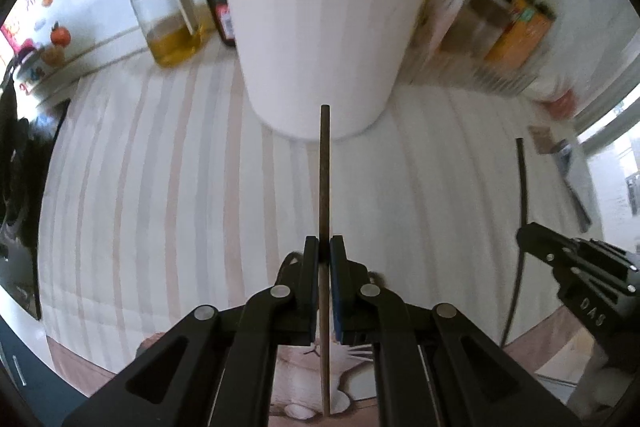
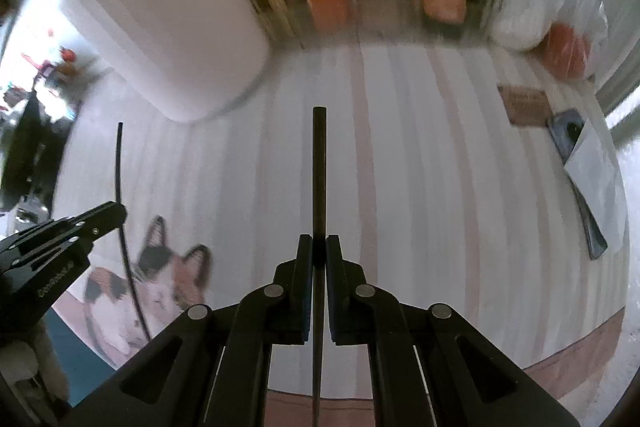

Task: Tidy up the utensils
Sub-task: 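Lift both dark chopsticks upright and carry them over the cream holder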

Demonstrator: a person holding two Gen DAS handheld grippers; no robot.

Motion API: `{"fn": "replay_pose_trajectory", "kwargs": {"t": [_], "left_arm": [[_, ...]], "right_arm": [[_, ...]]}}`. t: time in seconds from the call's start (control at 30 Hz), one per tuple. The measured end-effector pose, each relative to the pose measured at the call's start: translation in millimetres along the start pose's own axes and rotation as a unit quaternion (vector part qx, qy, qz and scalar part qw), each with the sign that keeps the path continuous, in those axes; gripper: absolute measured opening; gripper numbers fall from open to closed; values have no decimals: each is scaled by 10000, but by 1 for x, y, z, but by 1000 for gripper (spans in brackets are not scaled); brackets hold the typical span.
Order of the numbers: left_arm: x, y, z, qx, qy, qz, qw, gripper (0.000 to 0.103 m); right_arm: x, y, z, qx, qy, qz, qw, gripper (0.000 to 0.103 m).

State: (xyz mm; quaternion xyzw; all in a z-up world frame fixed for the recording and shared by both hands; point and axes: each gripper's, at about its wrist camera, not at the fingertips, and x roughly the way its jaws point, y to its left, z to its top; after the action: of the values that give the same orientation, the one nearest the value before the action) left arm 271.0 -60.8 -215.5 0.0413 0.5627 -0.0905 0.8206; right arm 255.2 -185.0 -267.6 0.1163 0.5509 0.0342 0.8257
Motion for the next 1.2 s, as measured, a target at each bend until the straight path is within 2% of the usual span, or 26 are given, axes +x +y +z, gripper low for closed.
{"fn": "replay_pose_trajectory", "kwargs": {"t": [0.17,0.33,0.67,0.87,1.07,1.2], "left_arm": [[-32,-4,10,71,-425,-103,9990,3],[-71,-2,28,84,-970,-239,9950,3],[-153,2,80,40,-1946,-502,9796,3],[-209,0,117,73,-2420,-681,9679,3],[-257,11,156,8,-2952,-497,9541,3],[-265,22,184,-22,-3058,-296,9516,3]], "right_arm": [[-38,-6,13,-133,-531,169,9984,6],[-80,5,32,-275,-1213,274,9919,6],[-153,10,98,-318,-2215,516,9733,6],[-203,16,153,-214,-2854,788,9549,6],[-240,27,207,-148,-3418,935,9350,6],[-244,40,238,-92,-3602,1024,9272,6]]}}
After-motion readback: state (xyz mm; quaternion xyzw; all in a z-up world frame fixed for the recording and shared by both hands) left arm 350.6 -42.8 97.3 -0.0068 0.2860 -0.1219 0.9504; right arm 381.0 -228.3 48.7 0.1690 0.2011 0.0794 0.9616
